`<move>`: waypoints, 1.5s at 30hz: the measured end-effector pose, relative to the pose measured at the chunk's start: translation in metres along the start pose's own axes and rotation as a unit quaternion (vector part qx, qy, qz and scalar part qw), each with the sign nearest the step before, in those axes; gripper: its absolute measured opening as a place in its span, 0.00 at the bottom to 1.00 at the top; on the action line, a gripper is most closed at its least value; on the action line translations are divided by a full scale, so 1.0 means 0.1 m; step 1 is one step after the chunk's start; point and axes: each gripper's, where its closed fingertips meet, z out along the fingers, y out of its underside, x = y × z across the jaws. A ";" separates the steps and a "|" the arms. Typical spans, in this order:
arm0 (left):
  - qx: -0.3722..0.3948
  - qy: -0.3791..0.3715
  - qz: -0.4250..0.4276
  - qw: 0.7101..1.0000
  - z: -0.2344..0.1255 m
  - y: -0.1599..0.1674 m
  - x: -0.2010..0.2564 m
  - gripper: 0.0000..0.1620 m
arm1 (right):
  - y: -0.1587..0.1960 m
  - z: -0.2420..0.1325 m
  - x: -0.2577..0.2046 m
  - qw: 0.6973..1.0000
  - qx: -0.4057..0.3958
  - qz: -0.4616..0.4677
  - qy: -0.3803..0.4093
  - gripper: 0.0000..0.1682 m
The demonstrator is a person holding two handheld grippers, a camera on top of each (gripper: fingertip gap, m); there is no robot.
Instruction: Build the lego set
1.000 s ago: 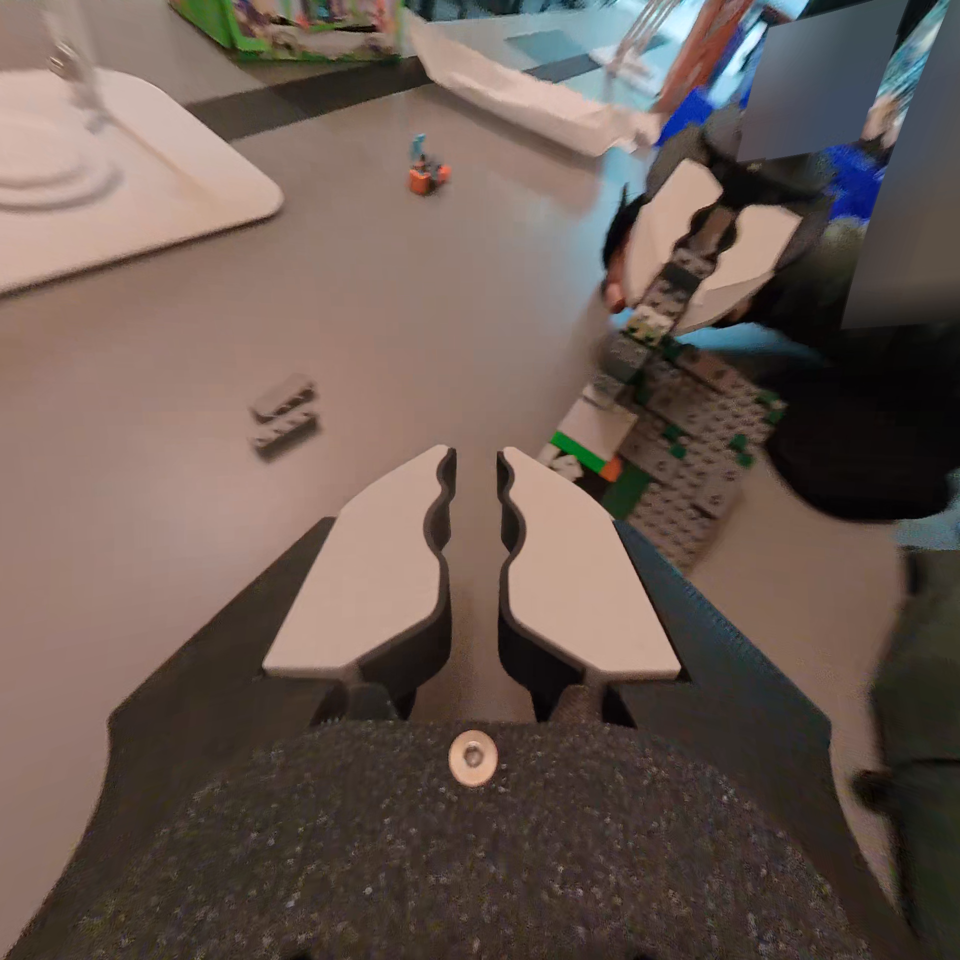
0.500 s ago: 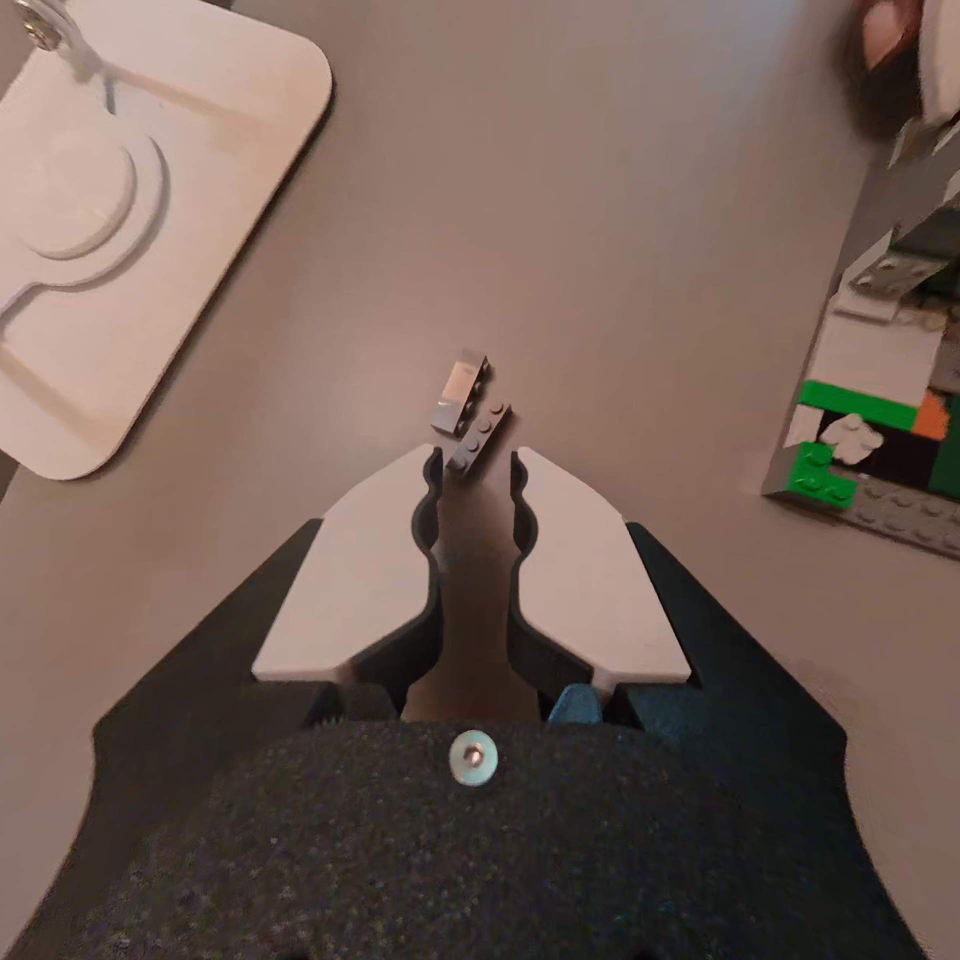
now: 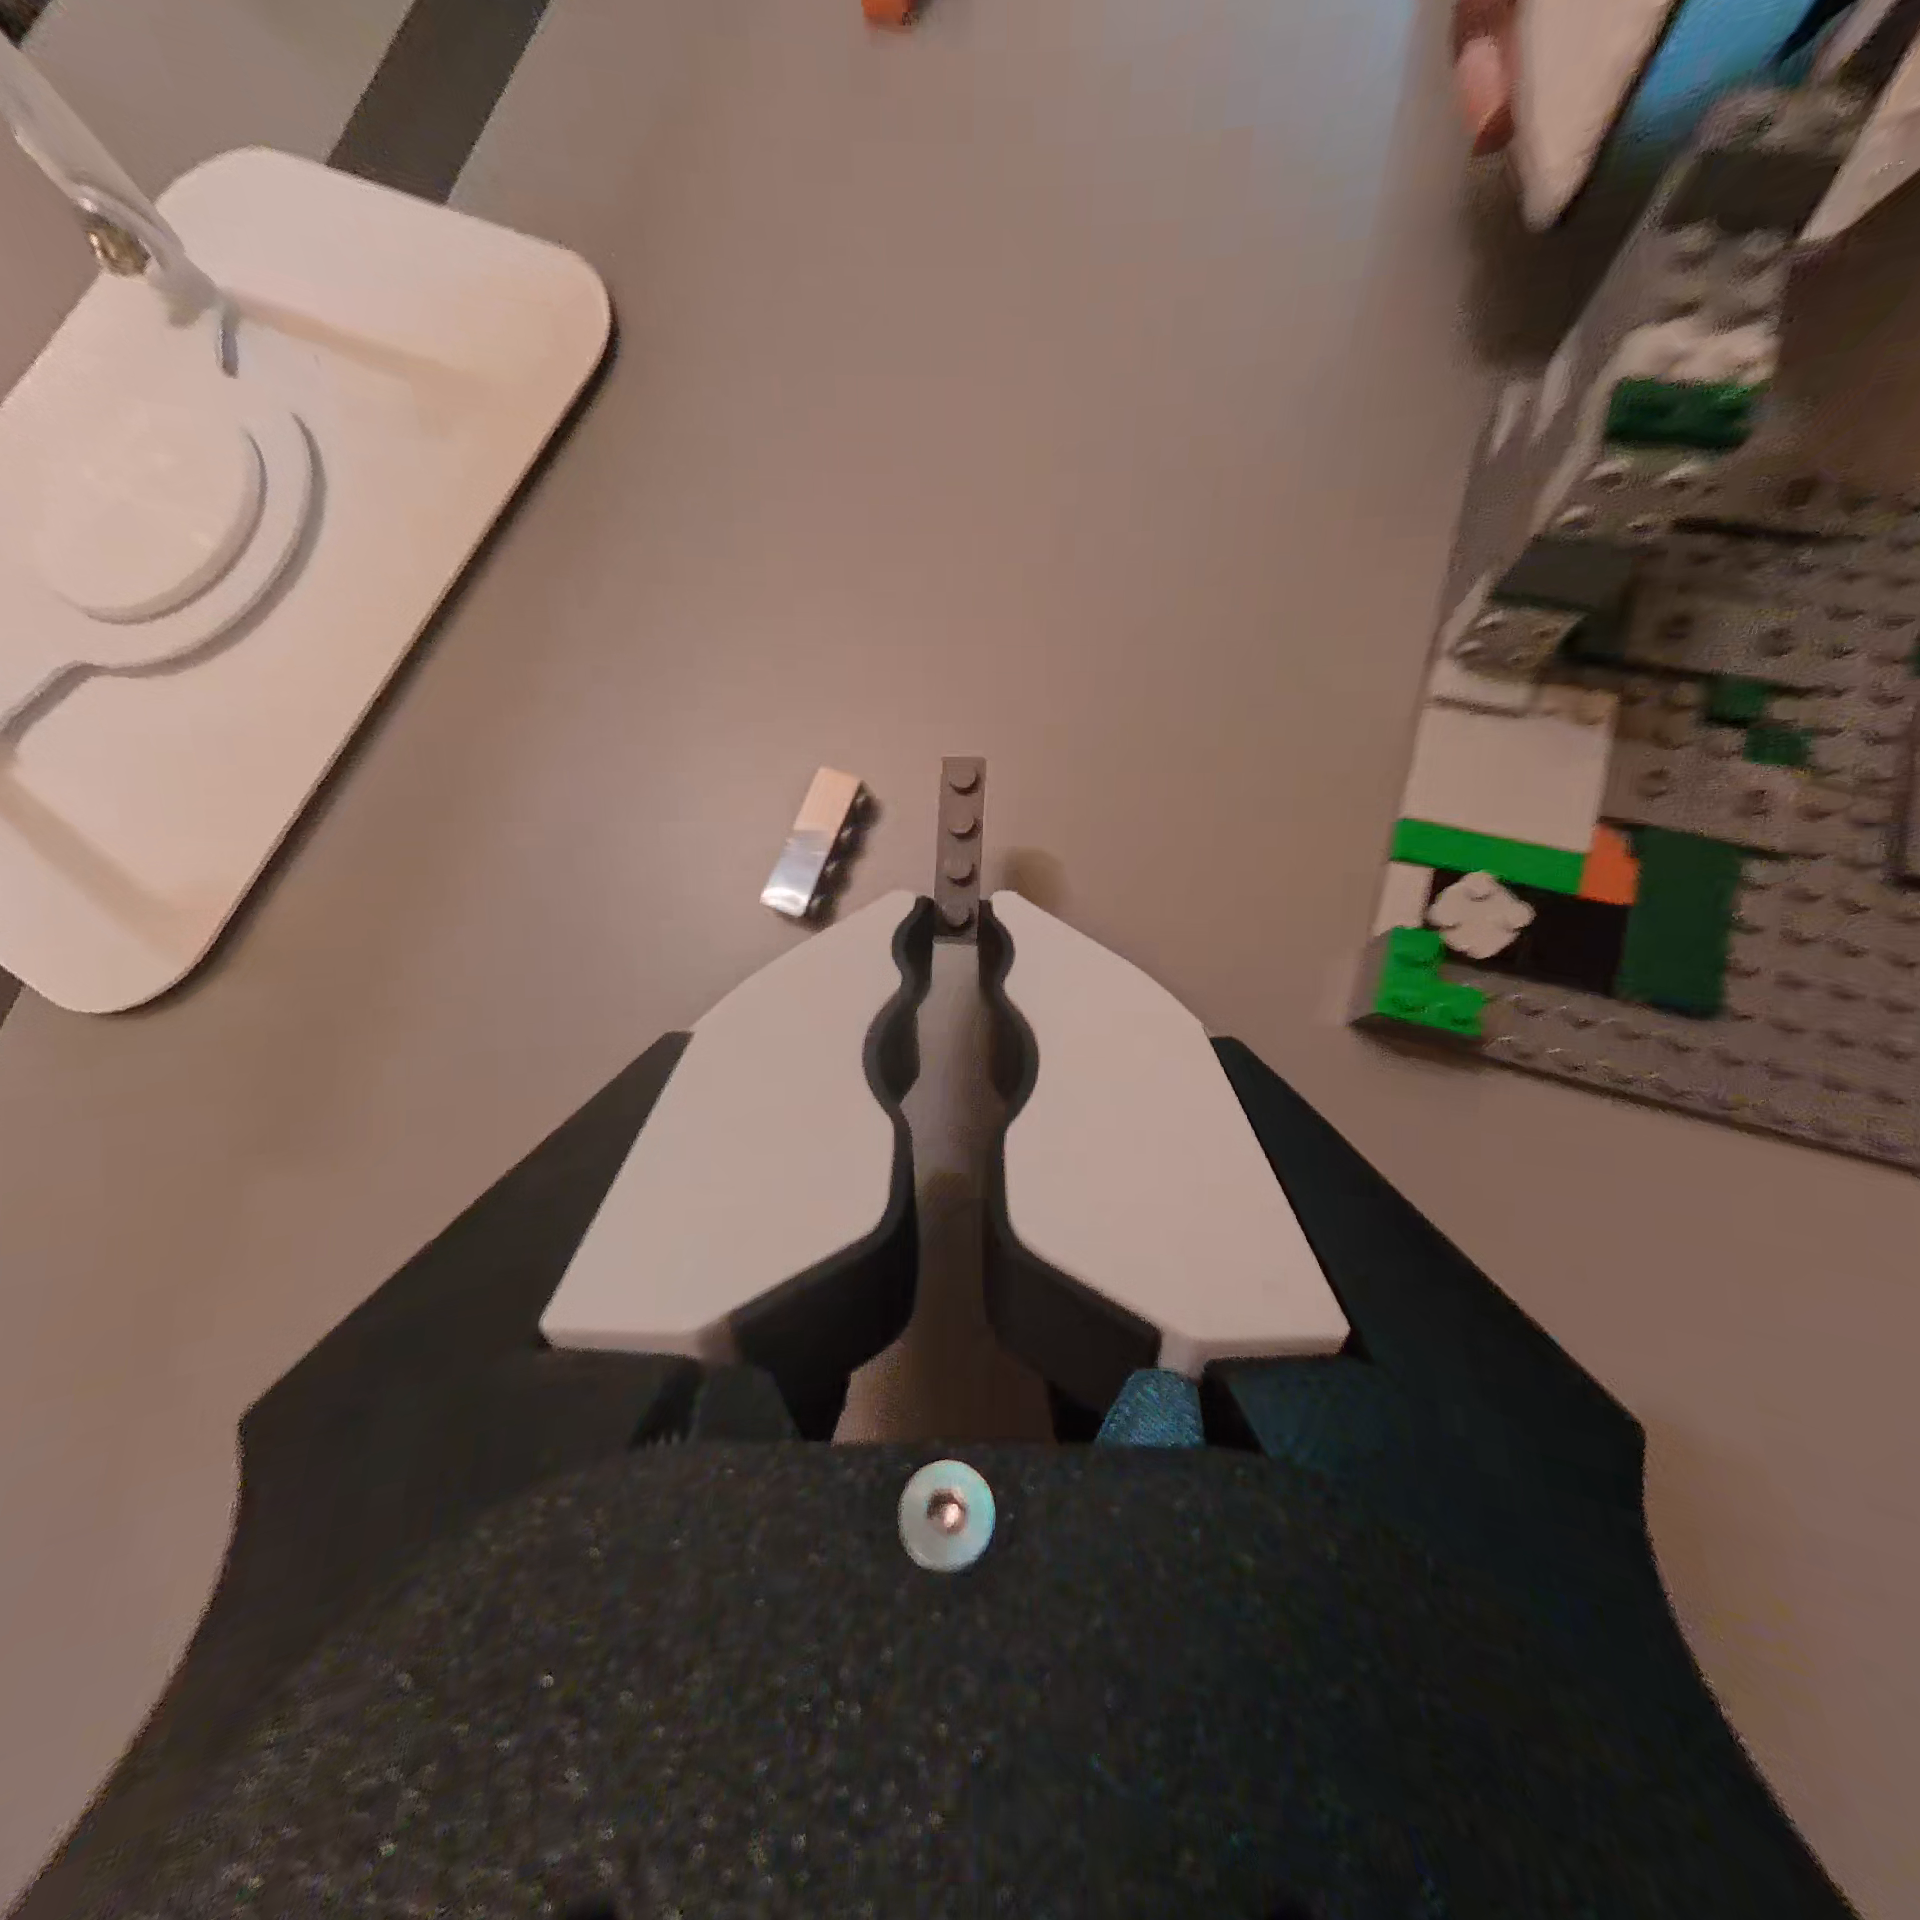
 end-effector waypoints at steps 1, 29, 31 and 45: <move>0.007 0.001 -0.003 1.000 -0.03 -0.05 0.05 0.05 | 0.00 -0.03 -0.01 1.000 -0.005 0.000 0.003 0.17; 0.013 0.040 -0.017 0.999 0.11 -0.13 0.51 0.05 | -0.07 0.25 -0.14 0.992 -0.056 -0.060 -0.100 0.20; 0.009 0.040 -0.017 0.999 0.14 -0.12 0.52 0.05 | -0.12 0.19 -0.11 0.995 -0.037 -0.047 -0.074 0.23; -0.006 0.021 -0.026 0.999 0.30 -0.10 0.49 0.08 | -0.09 -0.11 0.07 0.997 0.029 0.024 0.069 0.18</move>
